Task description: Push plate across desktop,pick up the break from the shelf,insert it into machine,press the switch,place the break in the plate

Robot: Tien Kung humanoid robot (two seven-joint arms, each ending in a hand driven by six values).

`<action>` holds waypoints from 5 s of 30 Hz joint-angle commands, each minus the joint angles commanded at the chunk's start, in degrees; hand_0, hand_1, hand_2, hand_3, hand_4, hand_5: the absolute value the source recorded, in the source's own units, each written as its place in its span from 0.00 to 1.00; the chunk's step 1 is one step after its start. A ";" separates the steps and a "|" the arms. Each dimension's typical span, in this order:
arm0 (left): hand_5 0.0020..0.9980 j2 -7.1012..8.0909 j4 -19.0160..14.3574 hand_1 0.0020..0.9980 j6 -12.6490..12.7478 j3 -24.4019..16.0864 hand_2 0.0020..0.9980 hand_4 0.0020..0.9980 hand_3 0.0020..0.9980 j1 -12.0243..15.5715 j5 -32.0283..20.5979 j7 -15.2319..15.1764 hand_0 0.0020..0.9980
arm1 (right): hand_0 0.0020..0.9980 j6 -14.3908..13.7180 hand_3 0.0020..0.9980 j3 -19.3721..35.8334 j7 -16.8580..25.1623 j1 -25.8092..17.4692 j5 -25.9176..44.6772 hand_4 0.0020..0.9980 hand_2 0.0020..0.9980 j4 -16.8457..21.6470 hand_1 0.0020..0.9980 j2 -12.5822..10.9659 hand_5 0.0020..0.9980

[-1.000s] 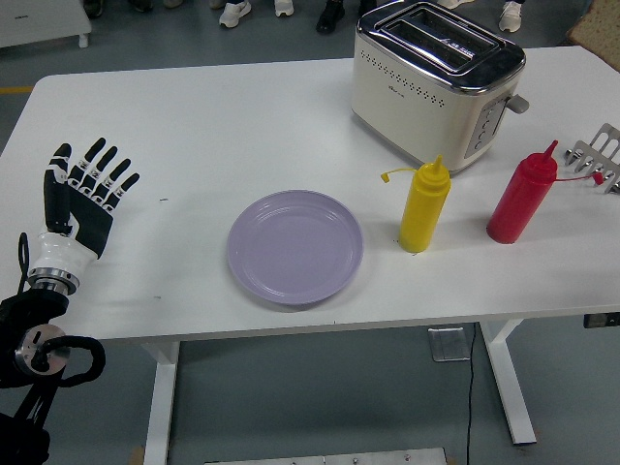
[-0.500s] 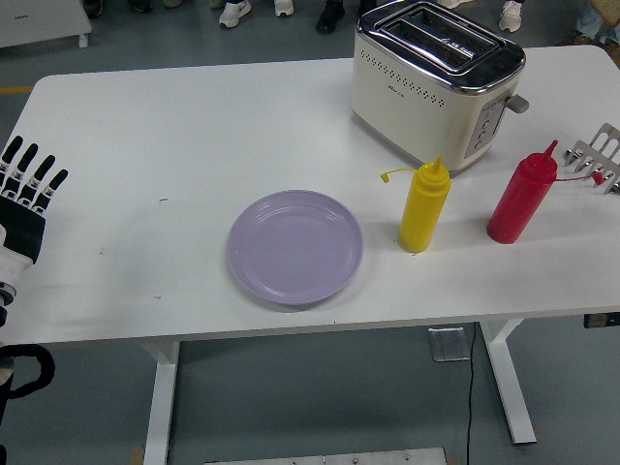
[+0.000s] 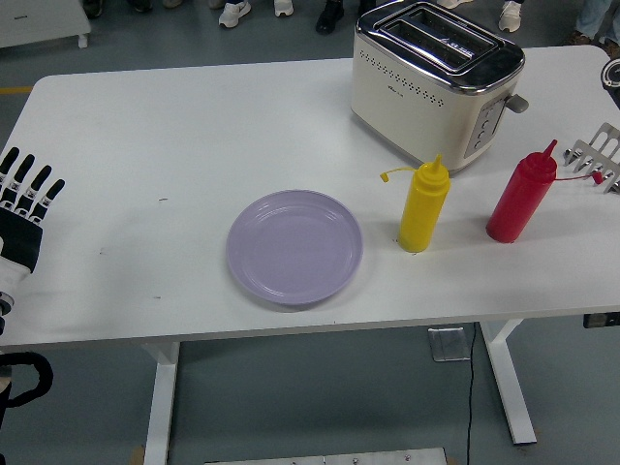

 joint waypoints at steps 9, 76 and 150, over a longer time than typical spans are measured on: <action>1.00 -0.05 0.42 0.85 -0.01 0.15 0.90 0.62 0.86 0.24 0.05 -0.01 0.80 | 0.38 -0.28 0.46 -4.16 -0.85 2.72 -0.85 0.22 0.42 -4.76 0.36 4.54 0.00; 1.00 0.39 1.43 0.85 -0.33 2.07 0.90 0.62 0.86 -0.52 -0.61 -0.14 0.80 | 0.88 8.14 1.00 -11.87 -2.12 2.55 -2.25 0.76 0.98 -14.22 0.89 9.87 0.28; 1.00 0.22 1.24 0.85 -0.48 1.15 0.90 0.62 0.86 -0.34 -0.58 -0.07 0.80 | 0.25 22.92 0.51 -8.70 -6.33 -15.80 -3.91 0.18 0.56 11.79 0.28 -10.77 0.00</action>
